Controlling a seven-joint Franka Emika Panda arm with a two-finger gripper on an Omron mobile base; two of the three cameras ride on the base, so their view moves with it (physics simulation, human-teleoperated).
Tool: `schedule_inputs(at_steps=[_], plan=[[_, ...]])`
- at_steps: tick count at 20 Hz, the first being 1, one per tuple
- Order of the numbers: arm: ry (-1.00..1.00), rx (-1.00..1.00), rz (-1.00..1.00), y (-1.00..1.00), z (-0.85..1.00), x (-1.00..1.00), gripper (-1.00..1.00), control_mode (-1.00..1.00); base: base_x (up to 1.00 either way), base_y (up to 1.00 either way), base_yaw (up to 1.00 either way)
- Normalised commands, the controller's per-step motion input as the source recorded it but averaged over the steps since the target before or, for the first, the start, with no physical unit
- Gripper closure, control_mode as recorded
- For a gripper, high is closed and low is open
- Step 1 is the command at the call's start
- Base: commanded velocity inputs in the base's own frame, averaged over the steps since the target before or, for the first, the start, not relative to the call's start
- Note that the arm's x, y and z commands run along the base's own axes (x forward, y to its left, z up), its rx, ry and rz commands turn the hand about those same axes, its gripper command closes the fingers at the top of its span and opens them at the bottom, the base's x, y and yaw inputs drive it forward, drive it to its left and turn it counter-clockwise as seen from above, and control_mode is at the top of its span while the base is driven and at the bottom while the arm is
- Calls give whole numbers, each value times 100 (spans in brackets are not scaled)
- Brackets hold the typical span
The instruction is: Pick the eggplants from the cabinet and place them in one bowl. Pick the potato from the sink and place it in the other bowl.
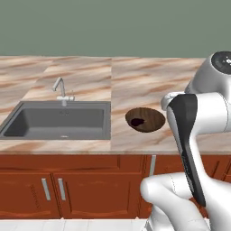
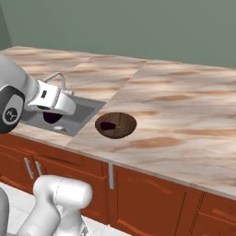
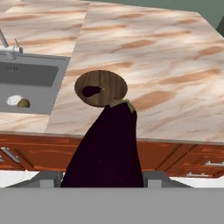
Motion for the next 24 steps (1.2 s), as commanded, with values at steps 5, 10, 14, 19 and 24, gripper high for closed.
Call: schedule_inputs(at_steps=[5,10,14,19,24], plan=[[0,0,0,0,0,0,100,100,21,31,-10],[0,0,0,0,0,0,100,100,19,16,-25],[0,0,0,0,0,0,100,100,22,19,-30],[0,0,0,0,0,0,100,100,26,25,-22],[0,0,0,0,0,0,100,100,30,30,-12]])
